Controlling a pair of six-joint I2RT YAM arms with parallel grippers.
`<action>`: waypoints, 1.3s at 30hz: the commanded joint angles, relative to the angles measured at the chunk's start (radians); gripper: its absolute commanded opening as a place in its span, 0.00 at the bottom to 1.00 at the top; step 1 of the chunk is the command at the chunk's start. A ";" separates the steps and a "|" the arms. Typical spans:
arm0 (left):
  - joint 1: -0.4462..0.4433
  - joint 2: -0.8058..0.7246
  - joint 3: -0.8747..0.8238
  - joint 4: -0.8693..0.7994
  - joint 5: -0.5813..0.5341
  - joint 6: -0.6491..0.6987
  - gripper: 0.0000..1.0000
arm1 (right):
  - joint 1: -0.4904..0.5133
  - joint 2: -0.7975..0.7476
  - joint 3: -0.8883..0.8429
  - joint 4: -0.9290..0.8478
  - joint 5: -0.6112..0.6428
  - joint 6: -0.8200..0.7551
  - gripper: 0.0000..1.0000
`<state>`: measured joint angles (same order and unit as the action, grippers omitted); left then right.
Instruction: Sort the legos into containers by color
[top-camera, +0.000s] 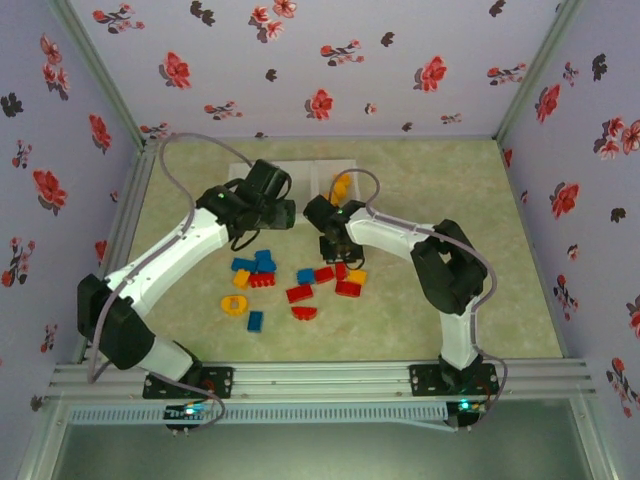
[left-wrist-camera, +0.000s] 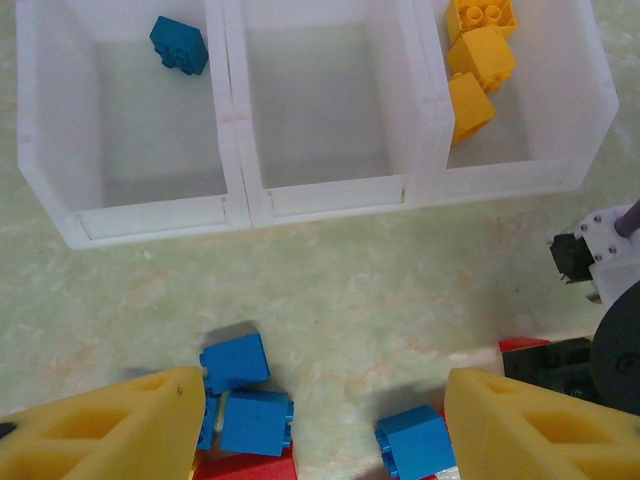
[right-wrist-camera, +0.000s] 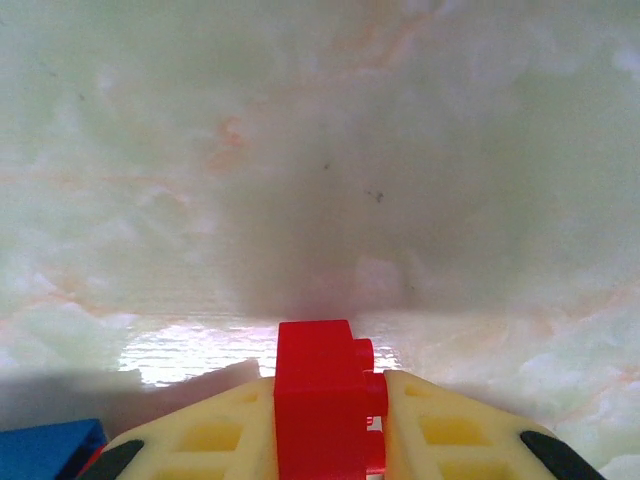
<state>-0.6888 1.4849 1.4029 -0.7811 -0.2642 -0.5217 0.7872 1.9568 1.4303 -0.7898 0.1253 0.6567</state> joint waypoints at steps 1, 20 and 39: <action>0.007 -0.049 -0.015 -0.011 -0.037 -0.016 0.65 | -0.005 -0.020 0.070 -0.053 0.035 -0.038 0.26; 0.023 -0.147 -0.034 -0.064 -0.078 -0.030 0.65 | -0.050 0.136 0.578 -0.039 0.000 -0.202 0.24; 0.030 -0.198 -0.093 -0.131 -0.098 -0.083 0.68 | -0.116 0.401 0.965 -0.050 -0.073 -0.243 0.65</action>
<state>-0.6678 1.3159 1.3308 -0.8768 -0.3340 -0.5743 0.6697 2.3939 2.3634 -0.8070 0.0589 0.4412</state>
